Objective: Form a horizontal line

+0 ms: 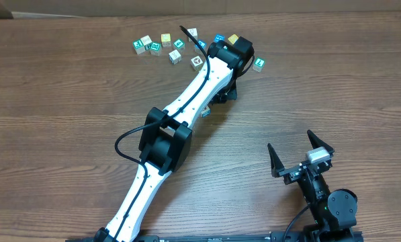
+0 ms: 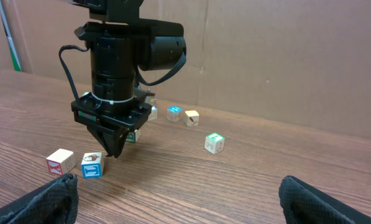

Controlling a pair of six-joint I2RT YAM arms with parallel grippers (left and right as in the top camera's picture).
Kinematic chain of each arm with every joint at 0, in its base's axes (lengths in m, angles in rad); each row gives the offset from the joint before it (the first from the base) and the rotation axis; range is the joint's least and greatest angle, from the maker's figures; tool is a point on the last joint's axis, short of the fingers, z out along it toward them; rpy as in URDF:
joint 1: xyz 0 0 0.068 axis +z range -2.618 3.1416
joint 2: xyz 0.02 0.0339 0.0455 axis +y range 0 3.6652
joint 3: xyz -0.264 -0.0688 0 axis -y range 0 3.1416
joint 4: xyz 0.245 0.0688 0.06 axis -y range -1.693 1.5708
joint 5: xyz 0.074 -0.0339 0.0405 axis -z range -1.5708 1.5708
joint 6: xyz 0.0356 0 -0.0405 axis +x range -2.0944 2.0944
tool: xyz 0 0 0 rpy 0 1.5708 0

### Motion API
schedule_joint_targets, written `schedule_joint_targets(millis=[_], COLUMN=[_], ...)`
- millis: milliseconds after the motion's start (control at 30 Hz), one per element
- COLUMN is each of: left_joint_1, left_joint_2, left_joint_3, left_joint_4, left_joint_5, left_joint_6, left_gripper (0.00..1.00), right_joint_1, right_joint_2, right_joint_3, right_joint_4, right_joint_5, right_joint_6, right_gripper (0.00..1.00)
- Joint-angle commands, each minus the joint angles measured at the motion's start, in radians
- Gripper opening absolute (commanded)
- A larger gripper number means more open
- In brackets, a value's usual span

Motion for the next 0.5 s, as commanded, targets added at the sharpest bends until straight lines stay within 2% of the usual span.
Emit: schedule_joint_targets(millis=[0, 100, 467], left_joint_1=[-0.004, -0.004, -0.004], left_joint_2=[0.019, 0.025, 0.026], left_joint_3=[-0.005, -0.005, -0.005], left_joint_4=[0.011, 0.021, -0.016], left_joint_5=[-0.008, 0.005, 0.017], left_joint_6=[0.037, 0.073, 0.089], left_gripper=[0.04, 0.04, 0.04], right_joint_1=[0.005, 0.005, 0.005], right_joint_2=[-0.012, -0.012, -0.012], right_joint_3=[-0.011, -0.011, -0.011], right_joint_4=[0.003, 0.003, 0.003], right_joint_5=[-0.002, -0.002, -0.002], right_joint_6=[0.000, 0.000, 0.000], right_gripper=[1.00, 1.00, 1.00])
